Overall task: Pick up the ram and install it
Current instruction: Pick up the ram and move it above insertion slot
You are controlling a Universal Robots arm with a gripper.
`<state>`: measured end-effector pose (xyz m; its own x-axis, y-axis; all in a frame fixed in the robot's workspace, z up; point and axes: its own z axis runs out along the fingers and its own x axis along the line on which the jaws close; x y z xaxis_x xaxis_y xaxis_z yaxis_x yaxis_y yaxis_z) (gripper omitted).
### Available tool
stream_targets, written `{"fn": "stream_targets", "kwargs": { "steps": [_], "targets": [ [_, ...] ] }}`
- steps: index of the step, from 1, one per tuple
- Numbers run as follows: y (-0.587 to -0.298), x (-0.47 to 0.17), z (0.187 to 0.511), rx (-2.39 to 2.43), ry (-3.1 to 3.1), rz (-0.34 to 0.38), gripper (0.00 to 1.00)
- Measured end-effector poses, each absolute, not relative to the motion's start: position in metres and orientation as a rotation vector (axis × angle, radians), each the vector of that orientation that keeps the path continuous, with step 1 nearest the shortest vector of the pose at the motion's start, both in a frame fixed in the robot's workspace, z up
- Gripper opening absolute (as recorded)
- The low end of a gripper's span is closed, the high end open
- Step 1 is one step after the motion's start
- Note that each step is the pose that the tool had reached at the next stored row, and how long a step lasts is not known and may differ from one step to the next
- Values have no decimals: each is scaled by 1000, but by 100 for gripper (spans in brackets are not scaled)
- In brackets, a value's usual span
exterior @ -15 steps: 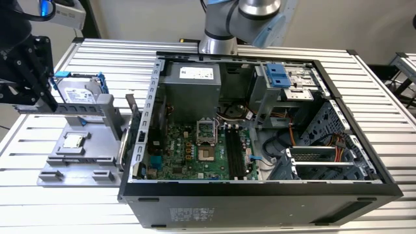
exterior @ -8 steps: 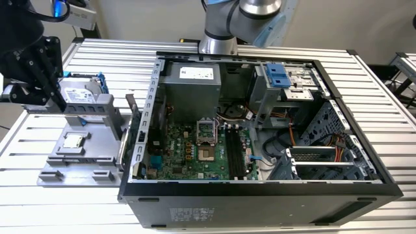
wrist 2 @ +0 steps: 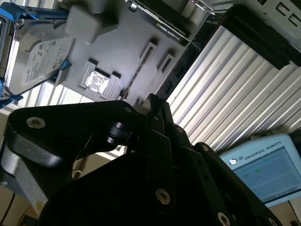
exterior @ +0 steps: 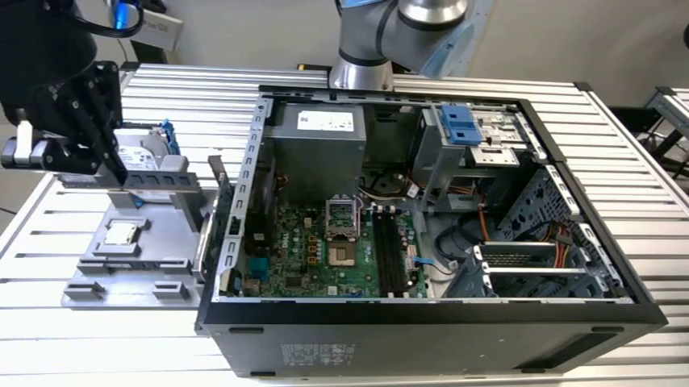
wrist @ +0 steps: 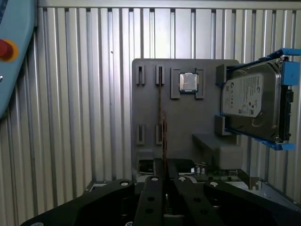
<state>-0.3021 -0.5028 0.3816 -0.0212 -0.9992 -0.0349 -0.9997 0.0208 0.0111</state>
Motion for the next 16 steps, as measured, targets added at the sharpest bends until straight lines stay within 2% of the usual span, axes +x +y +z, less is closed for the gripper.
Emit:
{"fn": "stream_targets", "kwargs": {
  "steps": [16],
  "targets": [
    [-503,-275,382,-2186,2232,50,0]
  ]
}}
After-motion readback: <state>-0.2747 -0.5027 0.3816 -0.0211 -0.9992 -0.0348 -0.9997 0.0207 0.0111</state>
